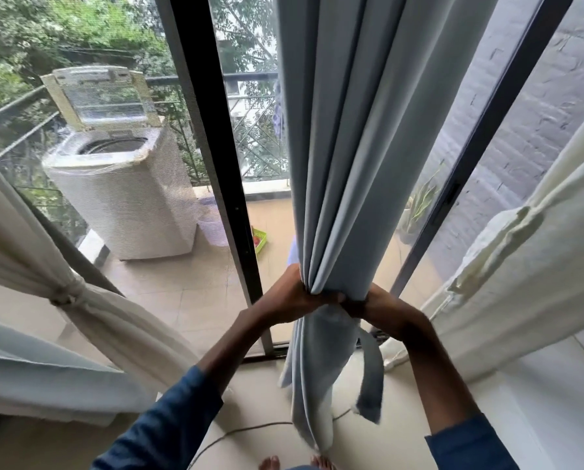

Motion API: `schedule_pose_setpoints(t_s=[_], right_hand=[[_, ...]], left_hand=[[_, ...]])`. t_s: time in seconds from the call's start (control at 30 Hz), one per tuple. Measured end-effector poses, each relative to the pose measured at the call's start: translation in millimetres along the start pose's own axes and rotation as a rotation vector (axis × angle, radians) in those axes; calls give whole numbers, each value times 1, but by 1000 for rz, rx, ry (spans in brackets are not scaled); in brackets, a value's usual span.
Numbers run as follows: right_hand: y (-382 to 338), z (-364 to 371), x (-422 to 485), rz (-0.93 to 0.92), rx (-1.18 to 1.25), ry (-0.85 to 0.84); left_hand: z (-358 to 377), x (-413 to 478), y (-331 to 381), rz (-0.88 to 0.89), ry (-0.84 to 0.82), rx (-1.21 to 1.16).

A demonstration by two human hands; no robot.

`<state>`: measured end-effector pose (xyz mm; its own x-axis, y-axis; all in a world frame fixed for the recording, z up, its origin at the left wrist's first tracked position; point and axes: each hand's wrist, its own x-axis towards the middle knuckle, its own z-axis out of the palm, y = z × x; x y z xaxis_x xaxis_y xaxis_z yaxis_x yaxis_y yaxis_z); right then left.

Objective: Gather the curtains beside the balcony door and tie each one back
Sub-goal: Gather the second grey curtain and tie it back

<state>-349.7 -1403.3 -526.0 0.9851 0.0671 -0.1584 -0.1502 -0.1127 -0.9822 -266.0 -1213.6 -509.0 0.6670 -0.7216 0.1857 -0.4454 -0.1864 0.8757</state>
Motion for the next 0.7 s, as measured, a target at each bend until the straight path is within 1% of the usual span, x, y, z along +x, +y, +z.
schedule_pose_setpoints(t_s=[0.07, 0.13, 0.23, 0.27, 0.33, 0.4, 0.43, 0.5, 0.6, 0.67, 0.7], right_hand=[[-2, 1, -4, -63, -61, -5], [1, 1, -4, -145, -99, 30], [14, -4, -9, -124, 27, 174], [16, -3, -13, -117, 34, 214], [18, 4, -22, -99, -96, 263], [22, 20, -26, -93, -298, 361], [28, 28, -25, -110, -352, 416], [39, 41, -22, -140, -430, 548], [40, 39, -20, -170, -466, 727], [42, 27, -23, -242, -584, 789], [42, 21, -25, -269, -618, 790]], left_hand=[[5, 1, -4, -2, 42, 41], [6, 3, -9, -2, 109, 85], [2, 7, -17, 26, 193, 134], [0, 9, -18, 37, 207, 147], [-2, 12, -20, 48, 236, 158], [2, 13, -22, 49, 266, 175], [5, 14, -22, 42, 276, 181], [9, 14, -20, 30, 293, 177], [12, 14, -19, 20, 316, 165], [11, 14, -16, -4, 339, 150], [11, 14, -14, -18, 337, 139]])
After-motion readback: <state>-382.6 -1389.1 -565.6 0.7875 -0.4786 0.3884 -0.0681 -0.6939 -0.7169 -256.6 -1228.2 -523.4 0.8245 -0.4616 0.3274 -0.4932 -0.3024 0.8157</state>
